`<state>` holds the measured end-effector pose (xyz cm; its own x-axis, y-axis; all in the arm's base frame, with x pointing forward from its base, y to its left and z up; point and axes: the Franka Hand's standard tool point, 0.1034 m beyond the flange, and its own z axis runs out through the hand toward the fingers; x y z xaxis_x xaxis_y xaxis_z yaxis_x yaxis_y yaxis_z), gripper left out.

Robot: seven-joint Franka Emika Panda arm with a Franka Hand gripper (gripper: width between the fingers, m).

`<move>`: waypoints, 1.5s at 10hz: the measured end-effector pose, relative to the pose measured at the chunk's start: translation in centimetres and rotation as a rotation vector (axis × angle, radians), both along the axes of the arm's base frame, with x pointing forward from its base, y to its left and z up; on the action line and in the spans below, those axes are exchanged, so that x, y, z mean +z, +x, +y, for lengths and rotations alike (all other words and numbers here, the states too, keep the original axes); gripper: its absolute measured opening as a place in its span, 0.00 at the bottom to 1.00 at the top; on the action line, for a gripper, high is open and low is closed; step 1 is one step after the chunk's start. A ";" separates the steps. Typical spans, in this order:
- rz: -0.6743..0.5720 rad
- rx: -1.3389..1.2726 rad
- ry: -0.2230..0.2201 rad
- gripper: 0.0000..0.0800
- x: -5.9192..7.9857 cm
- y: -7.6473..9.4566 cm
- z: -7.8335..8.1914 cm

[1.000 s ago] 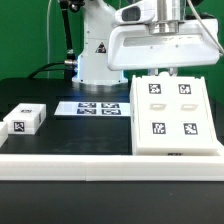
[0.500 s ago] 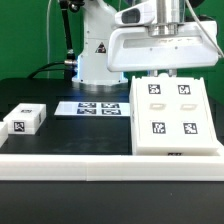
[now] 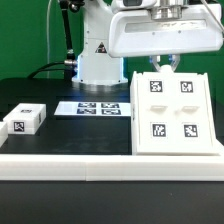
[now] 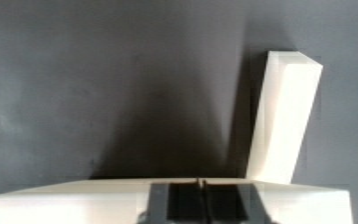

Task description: Assemble cabinet

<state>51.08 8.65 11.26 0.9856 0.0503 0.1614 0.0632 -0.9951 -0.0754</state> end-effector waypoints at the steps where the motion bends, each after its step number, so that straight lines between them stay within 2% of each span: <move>1: 0.000 0.000 0.000 0.00 0.0 0.0 0.0; 3: 0.003 0.002 -0.001 0.00 -0.1 0.1 0.0; 7: -0.018 0.012 0.001 0.00 1.0 1.2 0.1; 12: -0.016 0.036 -0.005 0.00 0.8 1.1 -0.2; 13: -0.006 0.038 -0.005 0.00 1.0 1.2 -0.4; 15: 0.032 0.045 0.003 0.00 2.3 2.6 0.0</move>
Offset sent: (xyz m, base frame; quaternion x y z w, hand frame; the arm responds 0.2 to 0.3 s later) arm 0.0122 -0.0010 0.0102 -0.0150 -0.0039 -0.0190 0.9997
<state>53.63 8.65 13.59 0.9870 0.0943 0.1300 0.1054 -0.9912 -0.0807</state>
